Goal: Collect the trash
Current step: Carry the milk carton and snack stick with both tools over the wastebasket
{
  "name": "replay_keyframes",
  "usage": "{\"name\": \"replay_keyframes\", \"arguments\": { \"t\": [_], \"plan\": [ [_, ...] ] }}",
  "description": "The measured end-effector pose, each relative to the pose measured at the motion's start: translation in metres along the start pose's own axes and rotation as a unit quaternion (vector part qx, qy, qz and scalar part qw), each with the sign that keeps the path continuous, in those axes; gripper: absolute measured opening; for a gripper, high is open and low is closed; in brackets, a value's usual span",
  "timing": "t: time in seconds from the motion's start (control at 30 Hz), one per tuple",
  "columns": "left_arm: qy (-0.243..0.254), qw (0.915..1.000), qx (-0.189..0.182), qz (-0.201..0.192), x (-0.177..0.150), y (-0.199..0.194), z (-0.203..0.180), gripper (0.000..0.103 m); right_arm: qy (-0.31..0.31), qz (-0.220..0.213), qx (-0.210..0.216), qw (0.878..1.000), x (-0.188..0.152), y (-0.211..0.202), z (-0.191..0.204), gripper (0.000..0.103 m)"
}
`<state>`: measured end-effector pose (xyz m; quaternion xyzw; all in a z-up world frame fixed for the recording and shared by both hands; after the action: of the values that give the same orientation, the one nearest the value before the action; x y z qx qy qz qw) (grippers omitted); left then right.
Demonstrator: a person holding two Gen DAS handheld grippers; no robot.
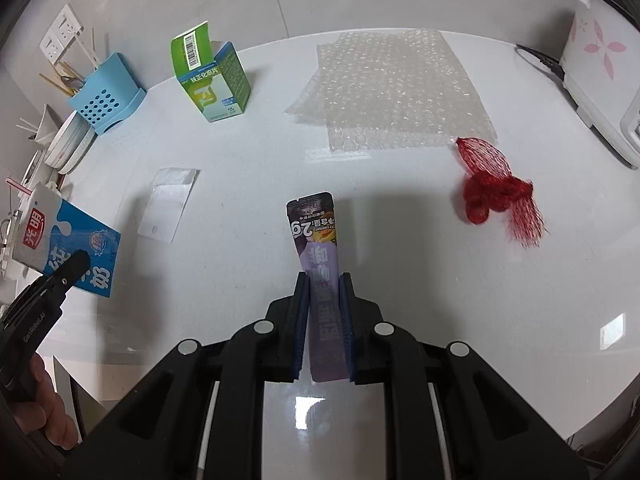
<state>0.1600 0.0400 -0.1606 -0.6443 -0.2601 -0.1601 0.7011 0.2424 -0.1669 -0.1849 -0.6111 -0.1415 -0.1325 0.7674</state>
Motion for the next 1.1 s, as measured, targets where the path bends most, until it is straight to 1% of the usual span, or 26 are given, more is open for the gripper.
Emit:
{"name": "replay_keyframes", "arguments": {
  "t": [0.27,0.67,0.87,1.1],
  "plan": [
    [0.022,0.9996,-0.017,-0.002,-0.029,-0.029,-0.014,0.040,0.001,-0.019,0.002,1.000,-0.029,-0.025,-0.004,0.014],
    [0.044,0.9978,-0.050,-0.001,-0.070,-0.067,-0.042,0.040,0.032,-0.032,0.010,0.999,-0.081,-0.061,-0.021,0.014],
    [0.072,0.9957,-0.057,-0.001,-0.095,-0.086,-0.054,0.040,0.033,-0.043,0.009,0.999,-0.100,-0.078,-0.025,0.014],
    [0.071,0.9946,-0.076,-0.001,-0.125,-0.107,-0.055,0.040,0.022,-0.047,0.010,0.999,-0.128,-0.094,-0.019,0.014]
  ]
}}
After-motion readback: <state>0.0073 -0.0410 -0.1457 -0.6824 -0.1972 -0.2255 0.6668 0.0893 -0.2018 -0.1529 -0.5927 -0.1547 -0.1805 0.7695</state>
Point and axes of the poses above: each gripper's, at about its wrist camera, not at the fingertips, and y roughly the way its jaws point, z to its left, x to its top, the point moved 7 cm from there along y, roughly the way its jaws point, and after that the axes turned 9 degrees about y, right-handed, at the moved point
